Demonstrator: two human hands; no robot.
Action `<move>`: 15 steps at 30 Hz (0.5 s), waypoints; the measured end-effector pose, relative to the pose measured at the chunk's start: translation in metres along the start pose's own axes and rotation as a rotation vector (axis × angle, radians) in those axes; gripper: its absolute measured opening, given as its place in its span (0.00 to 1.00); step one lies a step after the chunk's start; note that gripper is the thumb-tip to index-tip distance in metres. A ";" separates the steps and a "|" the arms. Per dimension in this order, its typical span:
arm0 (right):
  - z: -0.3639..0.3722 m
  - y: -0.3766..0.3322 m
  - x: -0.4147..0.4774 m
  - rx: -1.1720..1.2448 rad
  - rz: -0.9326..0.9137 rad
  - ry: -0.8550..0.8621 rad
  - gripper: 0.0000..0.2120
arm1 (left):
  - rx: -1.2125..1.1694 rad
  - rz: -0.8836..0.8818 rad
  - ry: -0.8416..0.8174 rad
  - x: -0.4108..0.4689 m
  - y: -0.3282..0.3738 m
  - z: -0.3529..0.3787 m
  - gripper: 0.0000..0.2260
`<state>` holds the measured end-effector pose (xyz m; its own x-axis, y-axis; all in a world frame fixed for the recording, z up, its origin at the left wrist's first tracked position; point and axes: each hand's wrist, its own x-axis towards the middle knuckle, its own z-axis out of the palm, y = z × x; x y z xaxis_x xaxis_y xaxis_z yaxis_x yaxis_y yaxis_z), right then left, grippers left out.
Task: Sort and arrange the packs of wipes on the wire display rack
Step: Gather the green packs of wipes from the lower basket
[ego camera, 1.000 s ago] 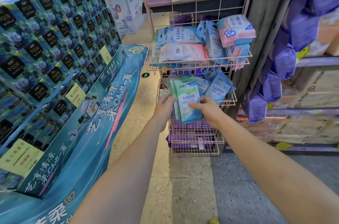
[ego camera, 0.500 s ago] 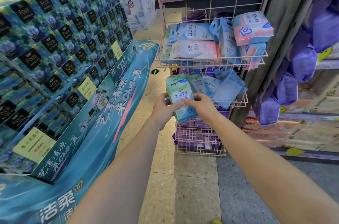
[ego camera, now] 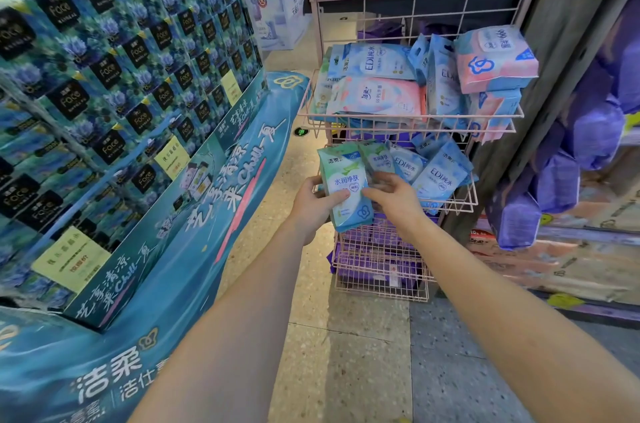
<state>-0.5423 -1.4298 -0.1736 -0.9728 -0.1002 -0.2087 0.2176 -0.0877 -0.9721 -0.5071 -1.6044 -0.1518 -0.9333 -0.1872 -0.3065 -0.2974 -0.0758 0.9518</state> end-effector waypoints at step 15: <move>-0.042 -0.014 0.062 -0.928 0.015 0.156 0.22 | -0.046 -0.069 0.076 0.016 0.002 0.005 0.28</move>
<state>-0.6092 -1.3934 -0.1772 -0.9846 0.0453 -0.1686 0.1458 0.7445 -0.6515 -0.5231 -1.6028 -0.1546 -0.8926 -0.2532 -0.3729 -0.3489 -0.1359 0.9273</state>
